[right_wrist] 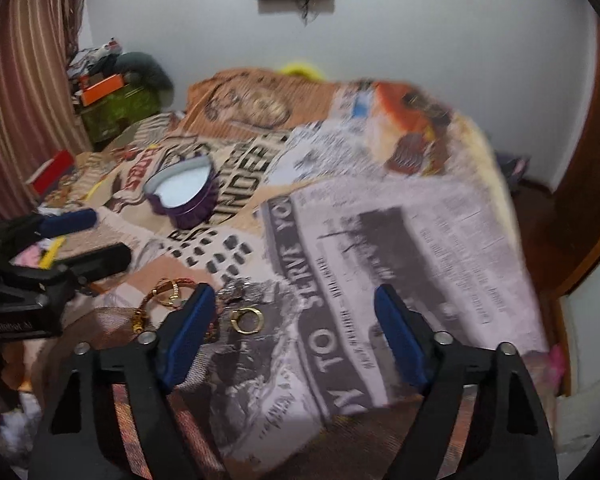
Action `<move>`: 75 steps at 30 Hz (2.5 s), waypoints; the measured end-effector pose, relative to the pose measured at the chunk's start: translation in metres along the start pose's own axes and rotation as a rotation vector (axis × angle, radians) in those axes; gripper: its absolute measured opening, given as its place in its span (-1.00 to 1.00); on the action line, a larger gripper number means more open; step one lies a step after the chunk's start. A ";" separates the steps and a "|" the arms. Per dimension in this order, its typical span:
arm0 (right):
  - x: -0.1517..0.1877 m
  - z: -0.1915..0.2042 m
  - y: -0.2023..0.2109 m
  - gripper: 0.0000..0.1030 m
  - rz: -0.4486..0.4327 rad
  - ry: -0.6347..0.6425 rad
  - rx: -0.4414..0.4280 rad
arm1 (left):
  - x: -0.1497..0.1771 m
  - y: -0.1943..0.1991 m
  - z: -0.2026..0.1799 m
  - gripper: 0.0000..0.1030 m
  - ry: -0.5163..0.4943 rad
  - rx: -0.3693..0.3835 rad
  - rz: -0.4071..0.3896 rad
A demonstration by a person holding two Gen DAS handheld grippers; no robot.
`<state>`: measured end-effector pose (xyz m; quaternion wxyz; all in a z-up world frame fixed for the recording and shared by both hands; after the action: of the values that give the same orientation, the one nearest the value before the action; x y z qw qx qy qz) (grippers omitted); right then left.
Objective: Organize jewelry
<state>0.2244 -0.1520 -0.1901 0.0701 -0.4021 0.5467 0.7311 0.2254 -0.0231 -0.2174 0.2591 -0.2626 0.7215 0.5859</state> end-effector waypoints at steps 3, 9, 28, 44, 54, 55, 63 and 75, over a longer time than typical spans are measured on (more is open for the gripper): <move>-0.002 0.002 -0.009 0.16 0.032 -0.024 -0.066 | 0.002 -0.006 -0.005 0.19 -0.002 0.038 0.026; -0.003 0.011 -0.023 -0.17 0.085 -0.004 -0.118 | 0.008 -0.013 -0.017 -0.15 -0.029 0.090 0.069; -0.003 0.009 -0.031 -0.80 0.111 -0.027 -0.182 | 0.022 -0.025 -0.039 -0.38 -0.129 0.120 0.125; -0.005 0.003 -0.011 -0.80 0.060 -0.047 -0.172 | 0.017 -0.021 -0.043 -0.51 -0.144 0.097 0.094; -0.025 0.016 0.008 -0.80 -0.001 -0.027 -0.171 | -0.006 0.005 -0.029 -0.51 -0.092 0.081 0.007; -0.028 0.017 0.010 -0.80 -0.008 -0.024 -0.171 | -0.009 0.008 -0.025 -0.51 -0.085 0.077 -0.004; -0.057 0.035 0.018 -0.80 -0.079 0.000 -0.176 | -0.035 0.023 0.005 -0.51 -0.063 0.027 -0.083; -0.090 0.043 0.000 -0.80 -0.120 0.015 -0.167 | -0.058 0.015 0.061 -0.51 0.001 -0.039 -0.121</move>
<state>0.2624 -0.0845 -0.1264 0.0757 -0.4442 0.4592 0.7656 0.2615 0.0439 -0.1782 0.2885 -0.3111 0.6929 0.5829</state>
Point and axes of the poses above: each gripper's, at about its wrist camera, not at the fingertips, and y roughly against the way its jaws point, z to its left, x to its underside, the point moved 7 cm from there along -y, roughly the way its jaws point, and after that the axes turned 5 degrees about y, right-handed, at the moved point
